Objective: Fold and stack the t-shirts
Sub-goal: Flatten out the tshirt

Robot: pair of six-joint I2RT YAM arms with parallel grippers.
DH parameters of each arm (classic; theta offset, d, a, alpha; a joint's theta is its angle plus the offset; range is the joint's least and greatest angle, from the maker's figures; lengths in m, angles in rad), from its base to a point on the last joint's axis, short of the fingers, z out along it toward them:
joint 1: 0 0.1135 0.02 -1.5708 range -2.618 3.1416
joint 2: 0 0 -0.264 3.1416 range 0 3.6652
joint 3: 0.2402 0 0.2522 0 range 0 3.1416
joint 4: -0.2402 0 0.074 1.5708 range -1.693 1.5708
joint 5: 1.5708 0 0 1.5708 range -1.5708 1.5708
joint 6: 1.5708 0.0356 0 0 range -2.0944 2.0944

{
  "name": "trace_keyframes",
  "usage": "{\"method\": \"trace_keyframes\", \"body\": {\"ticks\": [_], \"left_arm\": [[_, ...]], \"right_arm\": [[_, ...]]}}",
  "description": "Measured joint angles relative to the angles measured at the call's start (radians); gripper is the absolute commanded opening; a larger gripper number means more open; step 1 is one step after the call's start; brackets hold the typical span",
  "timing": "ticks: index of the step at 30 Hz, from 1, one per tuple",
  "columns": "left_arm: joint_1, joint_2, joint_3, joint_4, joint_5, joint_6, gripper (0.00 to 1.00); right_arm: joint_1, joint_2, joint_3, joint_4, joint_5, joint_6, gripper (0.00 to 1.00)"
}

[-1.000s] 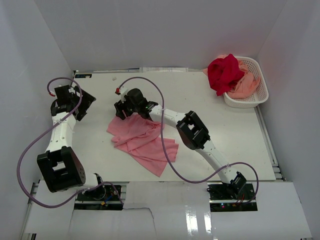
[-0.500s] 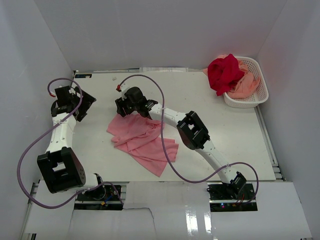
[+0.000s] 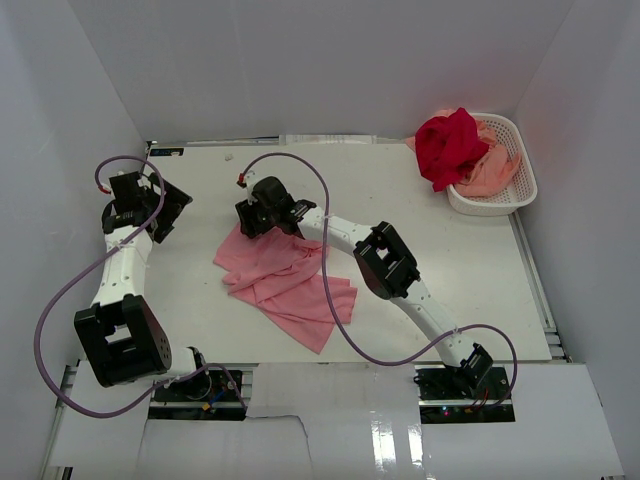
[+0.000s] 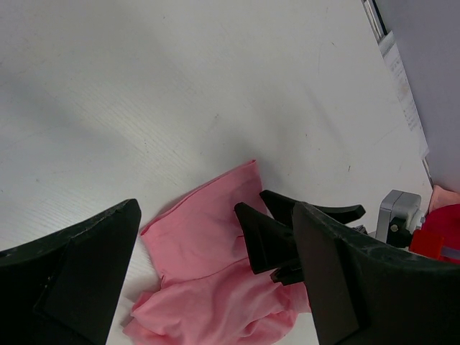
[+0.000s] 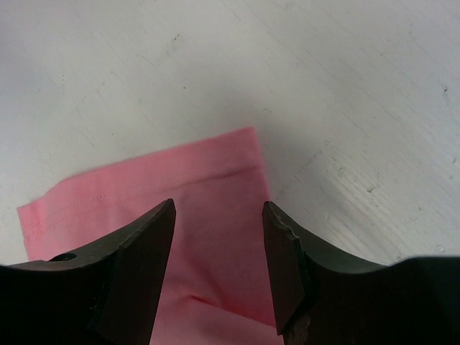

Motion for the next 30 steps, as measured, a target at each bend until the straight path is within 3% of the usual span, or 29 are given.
{"method": "trace_keyframes", "body": {"ticks": [4, 7, 11, 14, 16, 17, 30], "left_arm": [[0.0, -0.002, 0.0, 0.0, 0.001, 0.002, 0.98], [0.0, -0.006, 0.0, 0.0, 0.008, 0.002, 0.98], [0.0, -0.014, 0.0, 0.001, 0.014, 0.003, 0.98], [0.0, -0.016, 0.0, 0.002, 0.018, 0.003, 0.98], [0.0, -0.017, 0.0, 0.005, 0.019, 0.003, 0.98], [0.0, -0.017, -0.001, 0.006, 0.019, 0.003, 0.98], [0.0, -0.019, -0.02, 0.025, 0.042, 0.003, 0.97]], "right_arm": [[0.0, -0.001, -0.019, 0.003, -0.006, 0.01, 0.56], [0.0, -0.004, -0.031, 0.019, -0.006, 0.016, 0.45], [0.0, -0.004, -0.03, 0.009, -0.01, 0.023, 0.39], [-0.002, -0.004, -0.03, -0.001, -0.016, 0.023, 0.19], [-0.002, -0.004, -0.029, -0.011, -0.018, 0.026, 0.17], [-0.002, -0.004, -0.029, -0.013, -0.018, 0.029, 0.08], [-0.077, -0.142, -0.138, -0.131, -0.014, 0.055, 0.08]]}}
